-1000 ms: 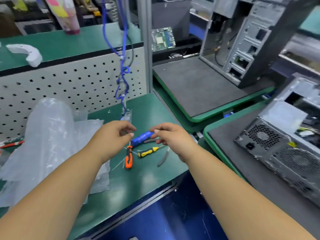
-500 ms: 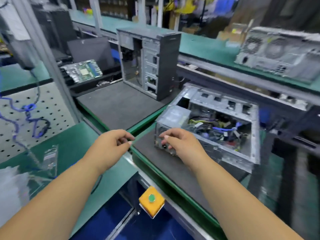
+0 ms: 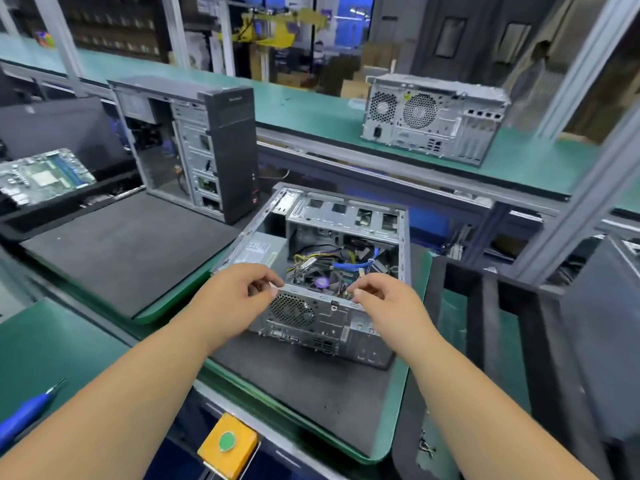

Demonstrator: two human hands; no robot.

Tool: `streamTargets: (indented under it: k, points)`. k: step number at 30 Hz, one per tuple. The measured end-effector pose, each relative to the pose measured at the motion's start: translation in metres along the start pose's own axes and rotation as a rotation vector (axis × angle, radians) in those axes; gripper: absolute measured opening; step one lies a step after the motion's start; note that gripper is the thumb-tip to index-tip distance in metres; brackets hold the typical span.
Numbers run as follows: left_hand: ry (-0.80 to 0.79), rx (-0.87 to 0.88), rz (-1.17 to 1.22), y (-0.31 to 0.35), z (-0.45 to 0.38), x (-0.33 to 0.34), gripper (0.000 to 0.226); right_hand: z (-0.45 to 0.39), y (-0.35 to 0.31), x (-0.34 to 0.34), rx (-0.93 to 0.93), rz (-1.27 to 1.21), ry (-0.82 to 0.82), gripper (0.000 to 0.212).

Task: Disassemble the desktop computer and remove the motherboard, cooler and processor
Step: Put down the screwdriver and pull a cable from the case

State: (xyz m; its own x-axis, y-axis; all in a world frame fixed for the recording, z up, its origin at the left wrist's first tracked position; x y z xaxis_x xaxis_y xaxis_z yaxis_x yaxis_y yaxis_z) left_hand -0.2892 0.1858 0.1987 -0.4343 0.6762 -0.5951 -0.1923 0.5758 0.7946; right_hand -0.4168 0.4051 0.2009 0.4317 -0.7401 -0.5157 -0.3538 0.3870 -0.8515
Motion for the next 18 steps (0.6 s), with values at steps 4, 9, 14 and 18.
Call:
streamTargets:
  k: [4,9,14,18]
  points:
    - [-0.030,0.030,0.002,-0.011,-0.031,0.007,0.021,-0.012,0.012,-0.002,0.026,0.118,0.072,0.018]
    - [-0.116,0.092,-0.028,-0.021,-0.070,0.006,0.022,-0.031,0.017,0.002,0.049,0.323,0.138,0.017]
    - [-0.096,0.128,0.004,-0.037,-0.101,-0.024,0.021,-0.055,-0.005,0.030,-0.030,0.262,0.198,0.017]
    - [-0.016,0.048,0.061,-0.063,-0.100,-0.049,0.018,-0.068,-0.037,0.076,-0.159,0.146,0.123,0.017]
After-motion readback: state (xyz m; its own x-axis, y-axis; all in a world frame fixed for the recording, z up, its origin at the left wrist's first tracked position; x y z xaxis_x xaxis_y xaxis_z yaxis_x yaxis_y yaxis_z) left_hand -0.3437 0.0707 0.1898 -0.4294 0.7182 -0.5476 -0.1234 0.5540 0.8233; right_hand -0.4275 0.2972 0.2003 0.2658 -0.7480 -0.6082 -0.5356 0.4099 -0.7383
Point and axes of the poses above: each hand's wrist, its own z-axis away from the middle knuckle, its own x-axis out of the palm, y = z × x, the point moved 3 cm from there along -z, towards the middle knuckle, and after that the axes turned 4 degrees about -x, right-handed, at the moved point
